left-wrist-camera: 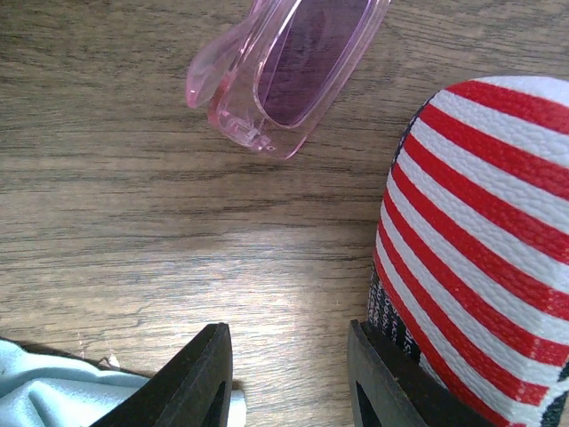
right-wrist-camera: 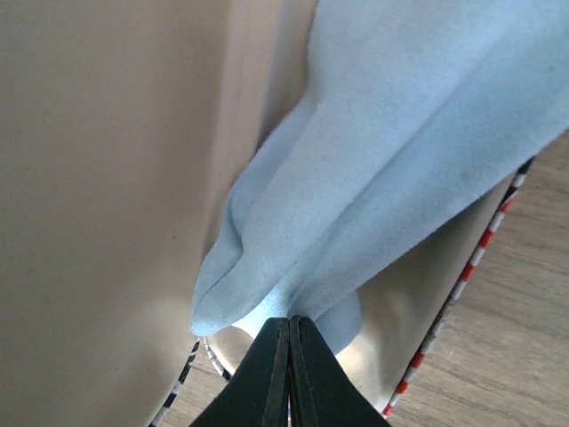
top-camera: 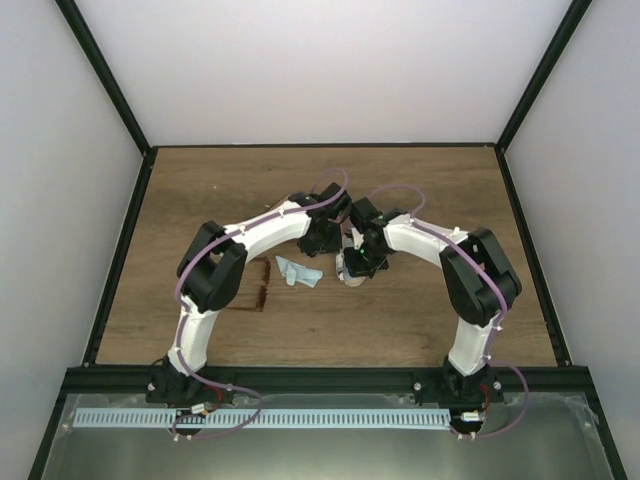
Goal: Organize the sunglasses
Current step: Adjust the glasses cleaning cloth in the sunglasses case.
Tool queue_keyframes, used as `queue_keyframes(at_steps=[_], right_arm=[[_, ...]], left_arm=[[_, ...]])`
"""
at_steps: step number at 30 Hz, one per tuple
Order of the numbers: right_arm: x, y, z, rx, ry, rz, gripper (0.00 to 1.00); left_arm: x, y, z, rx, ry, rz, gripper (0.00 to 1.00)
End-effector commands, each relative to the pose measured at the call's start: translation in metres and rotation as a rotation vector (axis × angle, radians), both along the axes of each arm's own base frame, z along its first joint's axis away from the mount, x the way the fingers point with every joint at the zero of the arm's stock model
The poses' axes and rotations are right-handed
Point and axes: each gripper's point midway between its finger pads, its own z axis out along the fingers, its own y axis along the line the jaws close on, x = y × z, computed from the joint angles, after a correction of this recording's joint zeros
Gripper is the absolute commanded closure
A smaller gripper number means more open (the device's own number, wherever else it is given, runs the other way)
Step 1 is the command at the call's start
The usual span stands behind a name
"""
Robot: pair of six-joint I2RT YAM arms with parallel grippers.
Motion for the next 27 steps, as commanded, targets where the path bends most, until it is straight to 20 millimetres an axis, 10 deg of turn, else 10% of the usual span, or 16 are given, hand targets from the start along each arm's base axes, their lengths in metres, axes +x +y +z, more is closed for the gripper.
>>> queue_keyframes(at_steps=[1, 18, 27], right_arm=[[-0.009, 0.013, 0.014, 0.028, -0.023, 0.021, 0.99], [-0.021, 0.001, 0.010, -0.006, -0.009, 0.009, 0.98], [0.008, 0.009, 0.035, -0.005, -0.101, -0.011, 0.70]], left_arm=[[-0.002, -0.003, -0.001, -0.008, 0.002, -0.010, 0.62], [-0.004, -0.003, -0.005, -0.005, 0.008, -0.007, 0.62], [-0.005, 0.000, -0.005, 0.004, 0.008, -0.010, 0.62]])
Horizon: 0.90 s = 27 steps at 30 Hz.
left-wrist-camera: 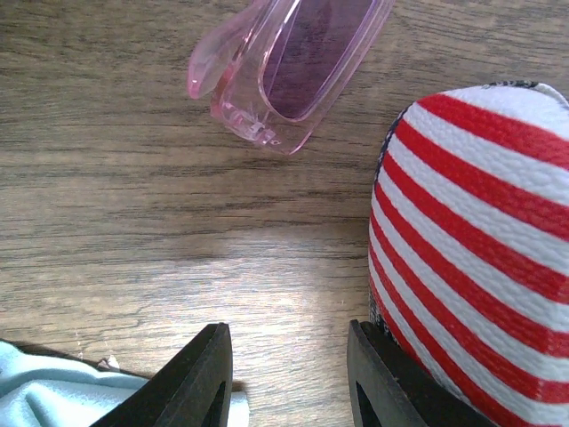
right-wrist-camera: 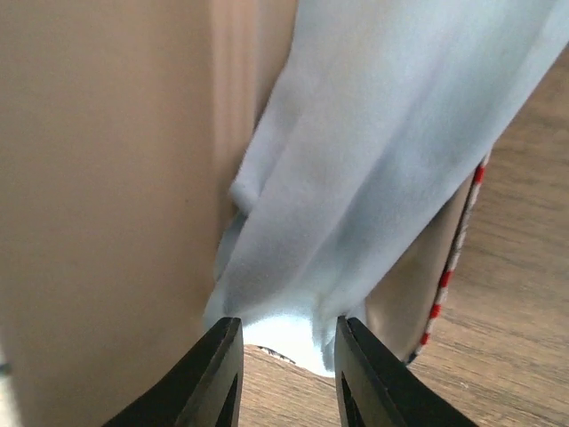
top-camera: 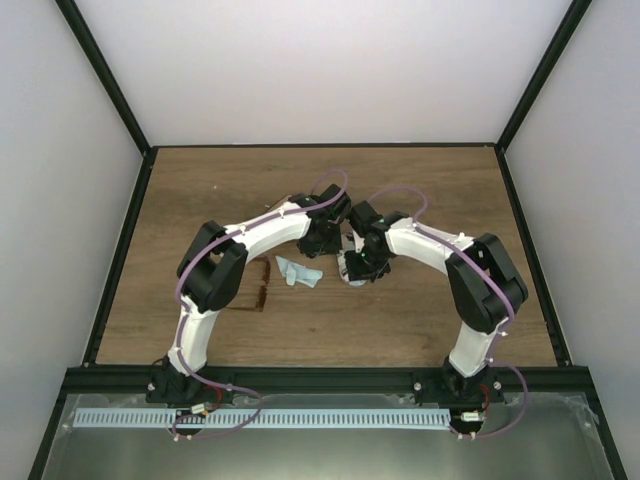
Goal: Organize the sunglasses
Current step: Adjust the glasses cleaning cloth in the sunglasses case.
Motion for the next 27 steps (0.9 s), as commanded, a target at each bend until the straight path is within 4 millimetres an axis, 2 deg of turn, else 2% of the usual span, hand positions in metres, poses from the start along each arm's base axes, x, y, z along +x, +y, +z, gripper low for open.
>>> queue_keyframes(at_steps=[1, 5, 7, 14, 16, 19, 22, 25, 27], right_arm=[[0.028, 0.013, 0.035, 0.018, -0.115, -0.007, 0.70], [0.043, 0.010, 0.056, 0.037, -0.174, -0.051, 0.70], [0.050, 0.002, 0.065, 0.035, -0.201, -0.087, 0.70], [0.077, -0.027, 0.078, 0.053, -0.247, -0.209, 0.70], [0.088, -0.032, 0.080, 0.083, -0.254, -0.236, 0.72], [0.101, -0.037, 0.072, 0.102, -0.222, -0.257, 0.77], [0.111, -0.038, 0.060, 0.102, -0.191, -0.261, 0.77], [0.117, -0.032, 0.053, 0.136, -0.170, -0.249, 0.64], [0.118, -0.029, 0.043, 0.137, -0.143, -0.248, 0.61]], left_arm=[[-0.003, -0.001, -0.001, 0.002, 0.001, -0.009, 0.62], [-0.003, -0.001, -0.002, 0.004, 0.002, -0.009, 0.62], [-0.004, 0.000, -0.003, 0.008, 0.003, -0.008, 0.62], [-0.004, 0.001, -0.003, 0.014, 0.005, -0.008, 0.62], [-0.005, 0.002, -0.004, 0.015, 0.007, -0.006, 0.62], [-0.005, 0.002, -0.004, 0.016, 0.009, -0.003, 0.62], [-0.005, 0.002, -0.003, 0.016, 0.007, -0.002, 0.62], [-0.006, 0.004, -0.003, 0.021, 0.008, 0.000, 0.62], [-0.006, 0.004, -0.003, 0.023, 0.011, 0.001, 0.62]])
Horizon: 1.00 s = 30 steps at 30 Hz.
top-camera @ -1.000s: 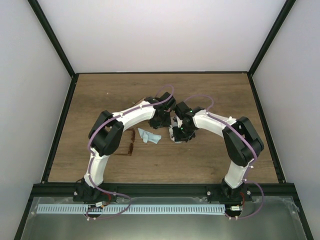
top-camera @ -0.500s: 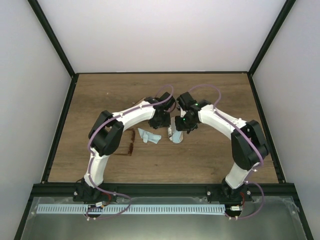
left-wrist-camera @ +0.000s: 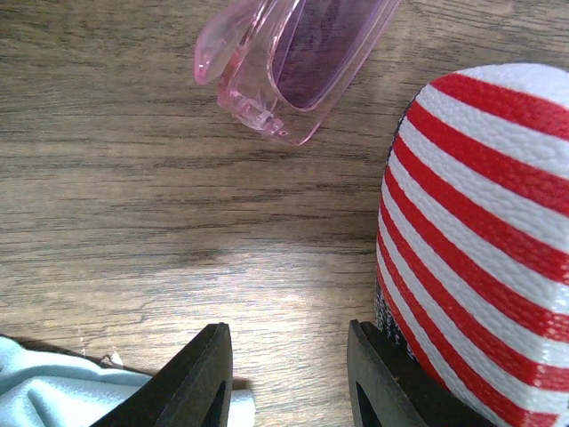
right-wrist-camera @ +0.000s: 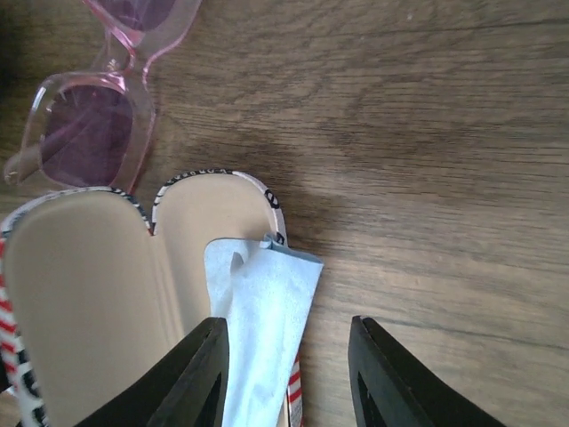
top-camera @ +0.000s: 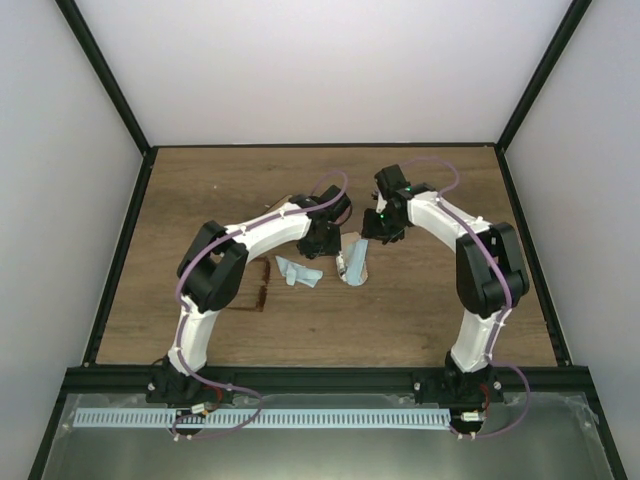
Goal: Organize the sunglasses
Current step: Adjust the glasses cleaning cloth in the sunglasses case.
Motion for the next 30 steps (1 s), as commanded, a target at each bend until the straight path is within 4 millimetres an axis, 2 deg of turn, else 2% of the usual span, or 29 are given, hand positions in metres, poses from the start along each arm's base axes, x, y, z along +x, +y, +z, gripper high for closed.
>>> queue_keyframes(at_steps=[1, 9, 13, 19, 24, 28, 30], right_arm=[[0.011, 0.013, -0.007, 0.045, 0.022, 0.020, 0.61], [0.010, 0.017, -0.023, 0.064, 0.051, 0.033, 0.62], [0.011, 0.019, -0.023, 0.072, 0.044, 0.040, 0.72], [0.007, 0.019, -0.037, 0.066, 0.082, 0.047, 0.72], [0.004, 0.019, -0.039, 0.069, 0.084, 0.057, 0.72], [0.005, 0.019, -0.036, 0.069, 0.071, 0.060, 0.87], [0.007, 0.018, -0.032, 0.066, 0.059, 0.058, 0.90]], left_arm=[[-0.004, 0.003, -0.001, 0.016, 0.006, 0.003, 0.62], [-0.004, 0.003, 0.002, 0.016, 0.003, 0.009, 0.62], [-0.004, 0.005, 0.003, 0.021, 0.002, 0.012, 0.62], [-0.006, 0.006, 0.004, 0.023, 0.003, 0.012, 0.62], [-0.006, 0.006, 0.004, 0.022, 0.003, 0.015, 0.62], [-0.006, 0.006, 0.003, 0.022, 0.003, 0.014, 0.62], [-0.006, 0.006, 0.003, 0.023, 0.002, 0.014, 0.62]])
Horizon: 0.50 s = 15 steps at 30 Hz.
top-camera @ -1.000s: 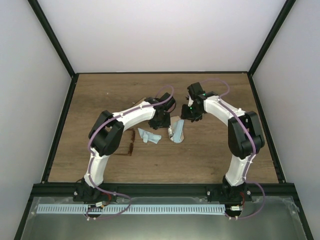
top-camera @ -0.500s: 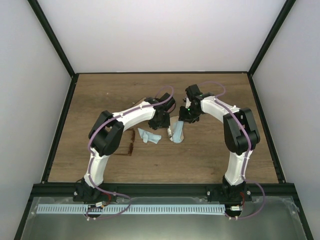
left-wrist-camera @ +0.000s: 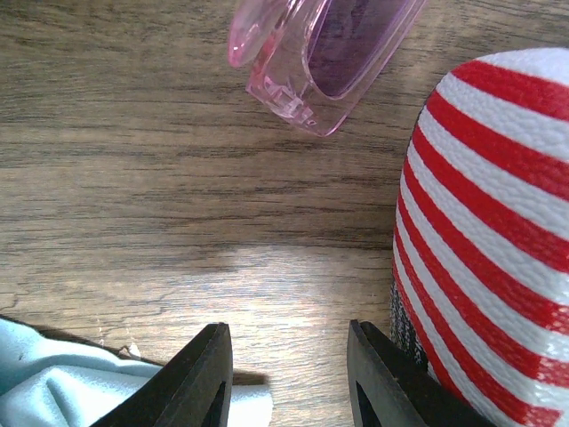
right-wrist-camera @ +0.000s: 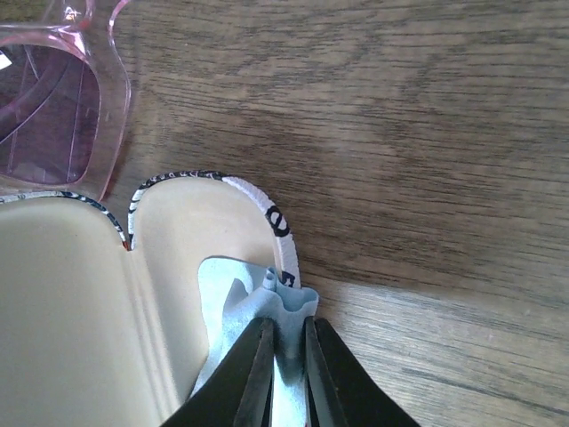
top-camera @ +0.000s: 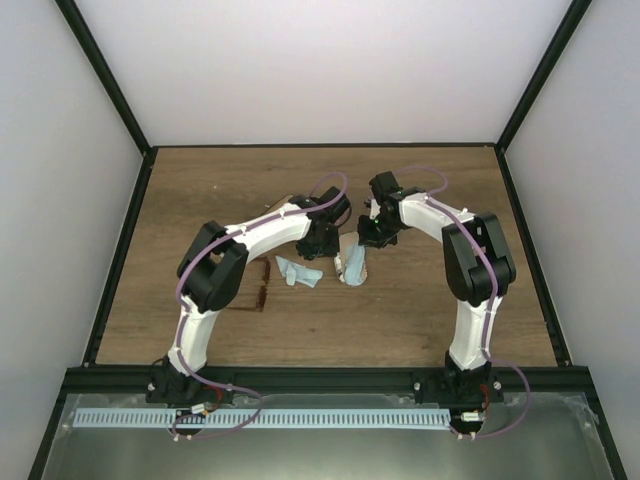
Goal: Organize the sunglasses
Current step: Adjust the glasses cleaning cloth in the sunglasses case.
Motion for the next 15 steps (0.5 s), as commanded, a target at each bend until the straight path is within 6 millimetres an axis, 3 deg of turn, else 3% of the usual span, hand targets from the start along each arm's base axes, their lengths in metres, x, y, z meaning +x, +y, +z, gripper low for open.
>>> queue_keyframes(at_steps=[1, 11, 15], right_arm=[[0.008, 0.001, 0.013, 0.010, -0.045, 0.006, 0.90], [0.010, 0.003, 0.038, 0.027, -0.094, 0.009, 0.92], [0.007, 0.007, 0.038, 0.052, -0.088, 0.025, 0.93]], left_arm=[[-0.002, 0.000, 0.007, -0.003, -0.010, 0.003, 0.62], [-0.001, -0.002, 0.005, -0.006, -0.009, -0.002, 0.62], [-0.001, -0.003, 0.005, -0.009, -0.008, -0.005, 0.62]])
